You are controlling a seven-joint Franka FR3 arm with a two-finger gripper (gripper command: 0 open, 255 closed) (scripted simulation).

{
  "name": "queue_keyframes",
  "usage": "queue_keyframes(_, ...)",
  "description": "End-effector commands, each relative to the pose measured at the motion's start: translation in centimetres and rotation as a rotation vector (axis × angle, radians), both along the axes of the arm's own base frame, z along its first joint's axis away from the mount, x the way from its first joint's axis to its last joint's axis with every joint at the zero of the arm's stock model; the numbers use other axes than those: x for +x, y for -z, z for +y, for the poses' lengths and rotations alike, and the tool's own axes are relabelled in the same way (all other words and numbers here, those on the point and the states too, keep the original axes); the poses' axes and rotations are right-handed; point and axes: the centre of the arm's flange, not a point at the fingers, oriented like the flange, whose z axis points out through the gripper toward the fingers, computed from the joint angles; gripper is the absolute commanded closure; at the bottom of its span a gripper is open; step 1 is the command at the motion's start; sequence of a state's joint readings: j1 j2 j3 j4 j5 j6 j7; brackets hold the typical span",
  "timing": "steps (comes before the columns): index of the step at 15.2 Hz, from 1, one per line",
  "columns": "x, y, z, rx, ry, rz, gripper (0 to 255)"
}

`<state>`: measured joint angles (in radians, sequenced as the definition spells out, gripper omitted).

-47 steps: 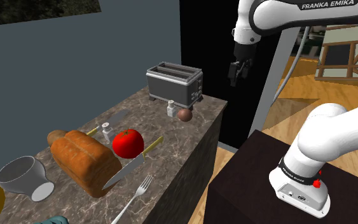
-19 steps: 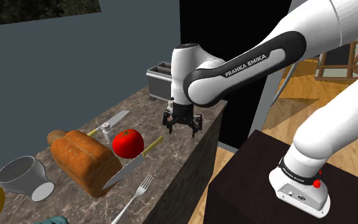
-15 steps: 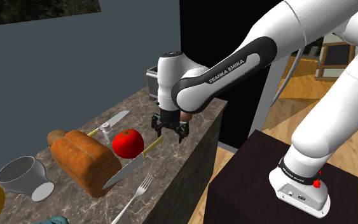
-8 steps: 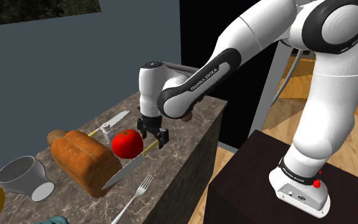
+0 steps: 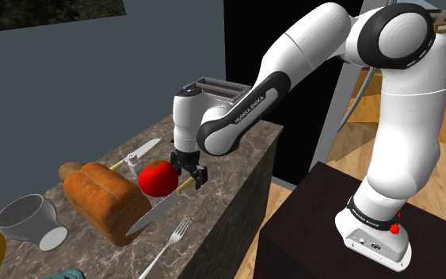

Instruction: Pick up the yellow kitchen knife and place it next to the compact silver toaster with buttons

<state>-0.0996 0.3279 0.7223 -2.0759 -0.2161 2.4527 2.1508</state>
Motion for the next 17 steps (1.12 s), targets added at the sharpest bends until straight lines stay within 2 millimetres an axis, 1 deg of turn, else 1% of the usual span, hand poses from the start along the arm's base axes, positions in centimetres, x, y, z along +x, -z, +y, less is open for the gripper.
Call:
queue_keyframes(1,-0.76,0.85,0.43,-0.003,-0.014,0.017,0)
queue_keyframes(6,-0.76,0.86,0.43,-0.003,-0.014,0.017,0)
queue_keyframes(7,-0.64,0.99,0.38,-0.003,-0.014,0.017,255)
queue_keyframes(9,-0.43,0.85,0.39,-0.003,-0.014,0.017,255)
queue_keyframes(16,-0.76,0.85,0.42,-0.003,-0.014,0.017,255)
queue_keyframes(17,-0.76,0.33,0.43,-0.003,-0.014,0.017,255)
